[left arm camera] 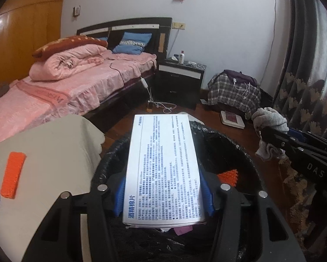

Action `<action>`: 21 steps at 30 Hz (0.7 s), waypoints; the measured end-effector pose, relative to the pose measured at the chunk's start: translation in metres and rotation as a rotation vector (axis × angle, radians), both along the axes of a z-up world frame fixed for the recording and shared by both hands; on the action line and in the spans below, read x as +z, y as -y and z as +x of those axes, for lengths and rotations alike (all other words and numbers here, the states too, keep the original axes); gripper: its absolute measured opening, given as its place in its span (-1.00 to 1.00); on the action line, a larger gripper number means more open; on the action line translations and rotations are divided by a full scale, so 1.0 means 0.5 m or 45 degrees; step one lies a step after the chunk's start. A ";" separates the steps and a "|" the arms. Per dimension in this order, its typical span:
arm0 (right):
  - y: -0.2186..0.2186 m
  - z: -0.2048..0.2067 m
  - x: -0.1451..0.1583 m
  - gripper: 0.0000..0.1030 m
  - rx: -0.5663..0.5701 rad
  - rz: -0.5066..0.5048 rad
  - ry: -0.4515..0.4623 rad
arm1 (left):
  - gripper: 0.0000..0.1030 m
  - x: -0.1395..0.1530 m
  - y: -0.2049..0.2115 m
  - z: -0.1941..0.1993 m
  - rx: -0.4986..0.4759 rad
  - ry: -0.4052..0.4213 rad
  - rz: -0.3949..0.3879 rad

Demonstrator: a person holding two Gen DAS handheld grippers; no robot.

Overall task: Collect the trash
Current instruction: 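Carry the box and grey sock over the bin and open both tools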

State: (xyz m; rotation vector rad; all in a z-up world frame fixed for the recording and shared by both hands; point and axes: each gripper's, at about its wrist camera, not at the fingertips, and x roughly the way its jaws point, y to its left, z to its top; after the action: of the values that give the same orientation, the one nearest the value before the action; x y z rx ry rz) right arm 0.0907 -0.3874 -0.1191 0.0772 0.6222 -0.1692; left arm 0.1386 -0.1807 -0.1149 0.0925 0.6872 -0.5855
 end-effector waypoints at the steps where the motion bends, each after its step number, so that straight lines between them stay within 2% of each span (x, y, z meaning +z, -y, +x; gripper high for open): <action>1: 0.001 0.001 -0.001 -0.28 -0.001 0.000 -0.002 | 0.13 -0.004 0.000 0.003 -0.007 -0.010 -0.001; 8: 0.005 0.015 -0.024 -0.20 0.001 0.022 -0.036 | 0.30 -0.015 -0.025 0.007 0.014 -0.024 -0.017; 9: 0.003 0.016 -0.026 -0.09 0.007 0.022 -0.034 | 0.36 -0.015 -0.028 0.006 0.023 -0.022 -0.016; 10: 0.000 0.017 -0.028 0.11 0.013 0.016 -0.034 | 0.42 -0.015 -0.037 0.007 0.039 -0.017 -0.014; 16: -0.016 0.017 -0.028 0.75 0.026 -0.014 -0.026 | 0.68 -0.006 -0.079 0.002 0.114 0.017 -0.001; 19: -0.021 0.016 -0.023 0.87 0.021 -0.023 -0.029 | 0.77 0.001 -0.107 0.001 0.152 0.033 0.008; 21: -0.021 0.013 -0.021 0.88 0.017 -0.016 -0.037 | 0.82 0.005 -0.125 -0.001 0.183 0.041 0.011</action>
State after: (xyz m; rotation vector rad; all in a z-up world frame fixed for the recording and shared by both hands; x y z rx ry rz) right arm 0.0972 -0.3768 -0.1296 0.0582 0.6506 -0.1612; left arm 0.1381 -0.1182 -0.1122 0.0601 0.6596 -0.4423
